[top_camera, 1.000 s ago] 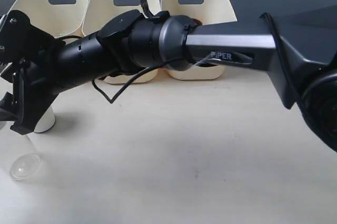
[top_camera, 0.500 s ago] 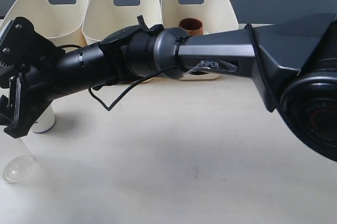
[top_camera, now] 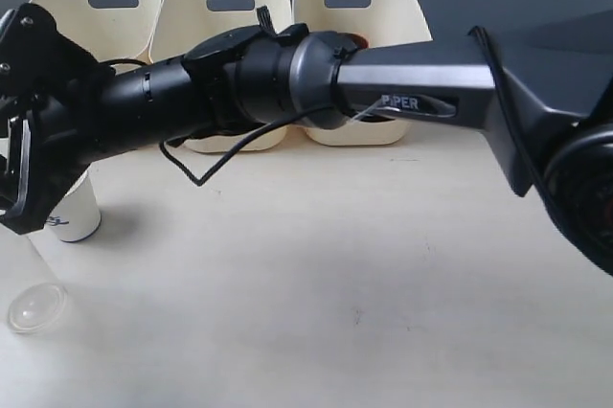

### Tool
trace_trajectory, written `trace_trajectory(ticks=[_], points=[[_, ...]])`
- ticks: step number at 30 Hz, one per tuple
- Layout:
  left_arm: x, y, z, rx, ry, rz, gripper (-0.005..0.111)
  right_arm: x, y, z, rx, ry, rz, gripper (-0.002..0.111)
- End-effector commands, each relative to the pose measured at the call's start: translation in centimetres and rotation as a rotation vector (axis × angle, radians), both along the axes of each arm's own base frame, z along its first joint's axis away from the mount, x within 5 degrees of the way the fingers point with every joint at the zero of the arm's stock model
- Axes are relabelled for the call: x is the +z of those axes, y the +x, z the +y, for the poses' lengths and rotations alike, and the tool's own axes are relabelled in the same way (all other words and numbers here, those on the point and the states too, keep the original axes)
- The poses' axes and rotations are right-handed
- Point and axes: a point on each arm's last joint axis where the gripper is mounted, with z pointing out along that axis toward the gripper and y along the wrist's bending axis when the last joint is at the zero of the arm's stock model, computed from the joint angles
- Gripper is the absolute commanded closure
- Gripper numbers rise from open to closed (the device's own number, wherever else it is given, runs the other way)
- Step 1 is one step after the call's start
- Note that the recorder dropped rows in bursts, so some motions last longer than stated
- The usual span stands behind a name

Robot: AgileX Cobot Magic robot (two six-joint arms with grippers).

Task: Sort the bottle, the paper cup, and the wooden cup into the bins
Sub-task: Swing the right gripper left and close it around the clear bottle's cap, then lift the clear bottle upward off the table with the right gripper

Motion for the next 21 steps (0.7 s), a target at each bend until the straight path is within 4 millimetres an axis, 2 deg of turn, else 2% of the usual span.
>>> trace_trajectory(ticks=[1,9,17,21], points=[[-0.1,0.0,0.0,-0.005,0.002,-0.002,0.107,1.5,-0.5,-0.3,0.067,0.047,0.022,0.039],[-0.1,0.0,0.0,-0.005,0.002,-0.002,0.107,0.4,-1.5,-0.2,0.103,0.026,0.064,0.039],[-0.1,0.0,0.0,-0.005,0.005,-0.002,0.107,-2.4,-1.2,0.4,0.078,-0.018,0.096,0.039],[-0.1,0.0,0.0,-0.005,0.012,-0.003,0.107,-2.5,-1.1,0.5,0.069,-0.005,0.101,0.039]])
